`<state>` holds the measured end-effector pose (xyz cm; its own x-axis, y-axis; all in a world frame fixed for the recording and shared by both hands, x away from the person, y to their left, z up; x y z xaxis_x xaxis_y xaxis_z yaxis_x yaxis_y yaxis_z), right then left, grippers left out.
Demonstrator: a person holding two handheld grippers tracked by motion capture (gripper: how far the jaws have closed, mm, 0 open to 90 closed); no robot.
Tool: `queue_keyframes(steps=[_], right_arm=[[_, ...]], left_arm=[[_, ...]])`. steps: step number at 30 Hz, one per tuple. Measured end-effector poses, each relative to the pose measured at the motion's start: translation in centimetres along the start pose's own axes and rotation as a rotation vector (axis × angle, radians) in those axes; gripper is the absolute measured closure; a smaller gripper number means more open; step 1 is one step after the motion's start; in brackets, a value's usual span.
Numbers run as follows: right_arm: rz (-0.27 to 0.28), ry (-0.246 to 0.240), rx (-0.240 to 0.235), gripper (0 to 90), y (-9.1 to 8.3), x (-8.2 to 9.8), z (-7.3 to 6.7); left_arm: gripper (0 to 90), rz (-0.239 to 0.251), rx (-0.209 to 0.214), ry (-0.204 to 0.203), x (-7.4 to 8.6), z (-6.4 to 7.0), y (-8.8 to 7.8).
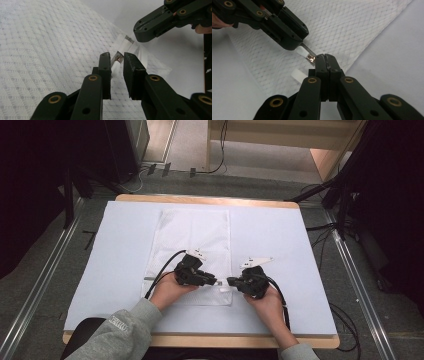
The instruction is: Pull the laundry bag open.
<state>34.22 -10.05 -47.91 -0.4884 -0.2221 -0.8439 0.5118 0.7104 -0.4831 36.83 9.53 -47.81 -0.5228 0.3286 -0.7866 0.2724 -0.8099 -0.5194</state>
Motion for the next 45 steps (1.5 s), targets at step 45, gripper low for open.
queue_keyframes(steps=[45], right_arm=[[-0.010, -0.084, 0.002, 90.0, 1.6, 1.0, -0.1]], left_arm=[[87.9, -0.056, 0.048, -0.095, 0.1, -0.1, 1.4]])
Point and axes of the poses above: each handheld gripper's, and its own axes: y roughly forward along the jaws, x roughly out of its underside, z roughly to its right, the point moved 3 cm from there along y, roughly forward along the jaws, and after that the axes turned 15 degrees about z, right-handed, at the moved point
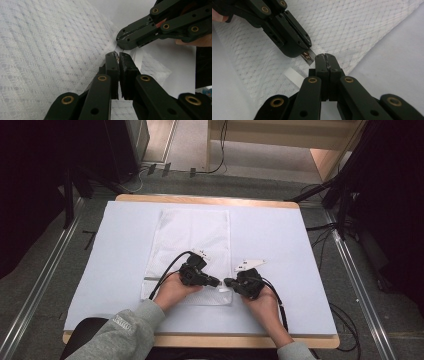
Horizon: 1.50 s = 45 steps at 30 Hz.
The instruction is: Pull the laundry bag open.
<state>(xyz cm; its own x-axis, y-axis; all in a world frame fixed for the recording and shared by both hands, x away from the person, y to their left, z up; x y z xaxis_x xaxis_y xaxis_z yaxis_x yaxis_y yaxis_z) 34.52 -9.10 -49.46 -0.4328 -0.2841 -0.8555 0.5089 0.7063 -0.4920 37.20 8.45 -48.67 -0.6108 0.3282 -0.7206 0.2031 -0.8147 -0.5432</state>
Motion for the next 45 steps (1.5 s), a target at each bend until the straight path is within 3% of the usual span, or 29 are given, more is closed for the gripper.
queue_keyframes(steps=[4, 14, 16, 19, 28, 33, 36, 45], right_arm=[[0.013, 0.000, -0.012, 90.0, 0.0, 0.1, 0.1], [0.022, -0.024, -0.024, 90.0, 0.1, 0.2, 0.0], [0.018, -0.022, -0.017, 90.0, 0.0, 0.3, -0.2], [0.021, -0.021, -0.018, 90.0, 0.0, 0.3, -0.1], [0.025, -0.024, -0.022, 90.0, 0.0, 0.3, -0.1], [0.022, -0.022, -0.023, 90.0, 0.0, 0.3, -0.1], [0.023, -0.027, -0.024, 90.0, 0.0, 0.3, -0.1], [0.026, -0.017, -0.033, 90.0, 0.0, 0.3, 0.1]], left_arm=[[88.0, -0.002, 0.008, -0.044, 0.0, -0.2, 0.0], [88.2, -0.028, 0.025, -0.097, -0.2, -0.8, -0.4], [88.2, -0.017, 0.033, -0.154, -0.2, -1.4, -0.9], [88.1, -0.025, 0.043, -0.171, -0.2, -1.9, -1.4], [88.0, -0.057, 0.062, -0.172, -0.2, -1.9, -1.6], [88.1, -0.050, 0.061, -0.191, -0.3, -2.3, -2.4], [88.0, -0.050, 0.065, -0.170, -0.3, -2.4, -2.9], [88.0, -0.038, 0.056, -0.178, -0.3, -2.7, -4.4]])
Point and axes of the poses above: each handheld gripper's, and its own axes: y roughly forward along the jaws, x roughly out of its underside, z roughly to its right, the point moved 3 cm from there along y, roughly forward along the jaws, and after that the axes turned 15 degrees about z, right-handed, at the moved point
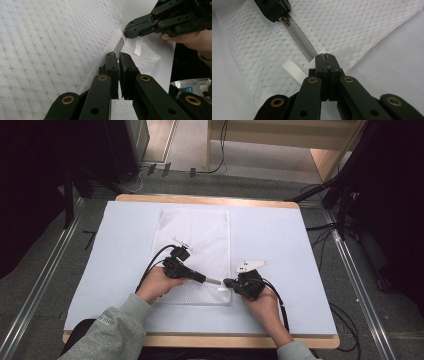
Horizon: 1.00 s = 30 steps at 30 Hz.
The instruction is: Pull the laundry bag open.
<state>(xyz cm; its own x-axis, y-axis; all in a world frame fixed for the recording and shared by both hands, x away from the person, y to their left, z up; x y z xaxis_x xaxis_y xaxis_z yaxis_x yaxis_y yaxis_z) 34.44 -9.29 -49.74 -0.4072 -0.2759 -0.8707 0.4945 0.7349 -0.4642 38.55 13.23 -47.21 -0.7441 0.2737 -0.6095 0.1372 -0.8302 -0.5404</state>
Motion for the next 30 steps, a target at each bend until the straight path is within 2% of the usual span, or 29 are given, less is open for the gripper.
queue_keyframes(steps=[6, 8, 12, 17, 22, 30], right_arm=[[-0.004, 0.006, -0.013, 90.0, 0.0, -0.1, 0.1], [-0.007, 0.003, -0.018, 90.0, 0.0, -0.1, 0.1], [-0.010, -0.002, -0.021, 90.0, 0.0, -0.1, 0.2], [-0.012, 0.004, -0.025, 90.0, 0.0, -0.1, 0.2], [-0.012, 0.006, -0.027, 90.0, 0.1, -0.1, 0.3], [-0.011, 0.014, -0.031, 90.0, 0.0, -0.1, 0.4]], left_arm=[[88.0, 0.001, -0.007, -0.002, 0.2, -0.3, -0.6], [87.9, 0.003, 0.002, -0.017, 0.2, -0.3, -0.6], [88.0, -0.006, -0.008, -0.009, 0.3, -0.4, -0.7], [88.0, 0.014, -0.012, -0.028, 0.3, -0.8, -1.5], [87.9, 0.009, -0.015, -0.017, 0.4, -0.9, -1.8], [87.9, 0.018, -0.017, -0.034, 0.7, -1.3, -3.1]])
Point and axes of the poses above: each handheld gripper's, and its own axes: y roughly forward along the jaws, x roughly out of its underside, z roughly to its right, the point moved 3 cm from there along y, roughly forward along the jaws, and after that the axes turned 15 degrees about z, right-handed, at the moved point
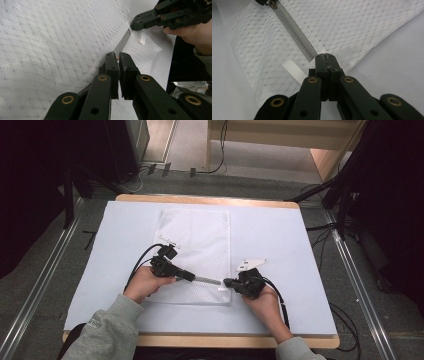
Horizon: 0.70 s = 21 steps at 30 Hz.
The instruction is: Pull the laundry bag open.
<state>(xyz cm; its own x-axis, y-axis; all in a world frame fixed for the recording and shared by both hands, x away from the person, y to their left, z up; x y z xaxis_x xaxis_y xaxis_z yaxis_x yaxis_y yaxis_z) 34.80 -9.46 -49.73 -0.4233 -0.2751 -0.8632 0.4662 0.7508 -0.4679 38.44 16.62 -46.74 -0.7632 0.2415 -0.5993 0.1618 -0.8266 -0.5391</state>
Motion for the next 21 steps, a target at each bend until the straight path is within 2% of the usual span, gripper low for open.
queue_keyframes(steps=[6, 14, 21], right_arm=[[0.003, 0.009, -0.005, 90.0, 0.0, 0.0, 0.1], [-0.002, 0.010, -0.012, 90.0, 0.0, 0.0, 0.1], [-0.005, 0.014, -0.014, 90.0, 0.1, -0.1, 0.1]], left_arm=[[87.9, 0.011, -0.008, -0.013, 0.2, -0.3, -1.0], [87.8, 0.004, -0.026, 0.013, 0.5, -0.3, -1.4], [87.8, 0.025, -0.041, -0.007, 0.7, -0.8, -2.7]])
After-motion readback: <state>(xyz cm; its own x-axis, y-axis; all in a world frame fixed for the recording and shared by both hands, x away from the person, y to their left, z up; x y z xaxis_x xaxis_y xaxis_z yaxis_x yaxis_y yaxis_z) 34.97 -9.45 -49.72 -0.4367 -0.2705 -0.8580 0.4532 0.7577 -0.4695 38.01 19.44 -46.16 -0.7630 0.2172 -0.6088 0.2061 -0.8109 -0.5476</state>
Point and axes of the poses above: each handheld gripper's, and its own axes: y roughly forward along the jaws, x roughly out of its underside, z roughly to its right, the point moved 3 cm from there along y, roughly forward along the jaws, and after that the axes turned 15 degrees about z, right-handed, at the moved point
